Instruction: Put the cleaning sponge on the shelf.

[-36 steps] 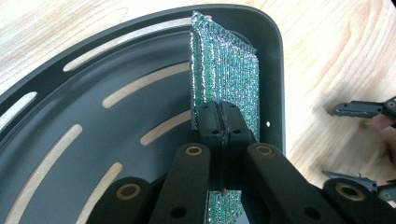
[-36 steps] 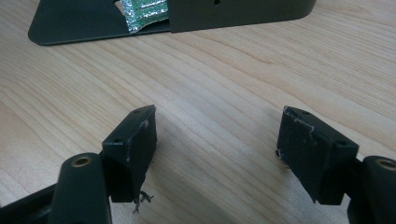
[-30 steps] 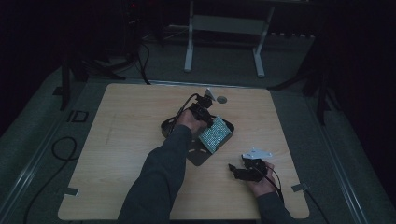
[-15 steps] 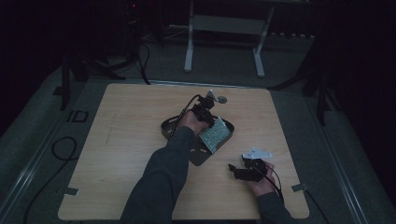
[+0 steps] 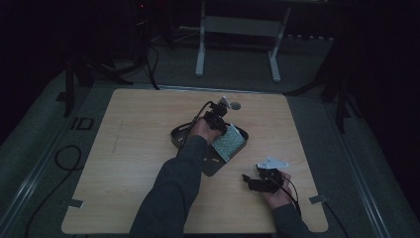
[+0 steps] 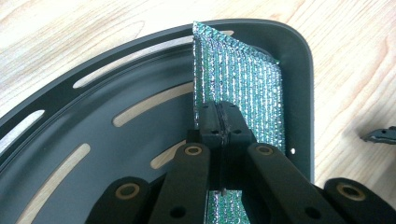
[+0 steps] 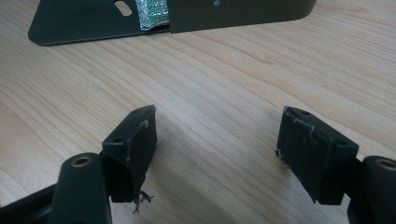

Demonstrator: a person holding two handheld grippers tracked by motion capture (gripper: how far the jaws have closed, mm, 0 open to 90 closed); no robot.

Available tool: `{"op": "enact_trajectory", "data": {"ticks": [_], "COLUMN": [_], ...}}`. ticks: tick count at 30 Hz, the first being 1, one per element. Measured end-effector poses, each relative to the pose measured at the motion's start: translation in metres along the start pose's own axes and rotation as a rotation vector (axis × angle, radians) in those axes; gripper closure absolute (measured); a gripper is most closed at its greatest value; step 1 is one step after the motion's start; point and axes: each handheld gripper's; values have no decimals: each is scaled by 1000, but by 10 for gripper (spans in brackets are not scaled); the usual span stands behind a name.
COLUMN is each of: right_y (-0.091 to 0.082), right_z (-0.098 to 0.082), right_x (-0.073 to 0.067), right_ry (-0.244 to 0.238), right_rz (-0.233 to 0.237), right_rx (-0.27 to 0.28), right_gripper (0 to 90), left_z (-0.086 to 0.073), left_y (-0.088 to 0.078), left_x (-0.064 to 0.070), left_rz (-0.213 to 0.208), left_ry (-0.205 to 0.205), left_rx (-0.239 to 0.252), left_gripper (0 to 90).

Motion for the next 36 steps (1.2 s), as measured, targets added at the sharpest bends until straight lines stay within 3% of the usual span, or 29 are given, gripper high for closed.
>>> {"op": "enact_trajectory", "data": {"ticks": [12,26,36], "right_y": [0,0,0], "right_z": [0,0,0], "right_x": [0,0,0], "right_ry": [2,1,1], "right_rz": [0,0,0], "right_rx": [0,0,0], "right_gripper": [277,277,277], "left_z": [0,-2,-5], "left_y": [11,21,21], "left_x": [0,-3,-3], "left_rz": [54,68,54], "left_ry": [20,12,11], "left_rx": [-27,-41,-33], "left_gripper": [893,882,737]}}
Point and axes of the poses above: each handheld gripper's, and its own axes: y roughly forward along the jaws, z roughly out of its top, x roughly to its right, and after that the axes turned 4 degrees about -x, right-handed
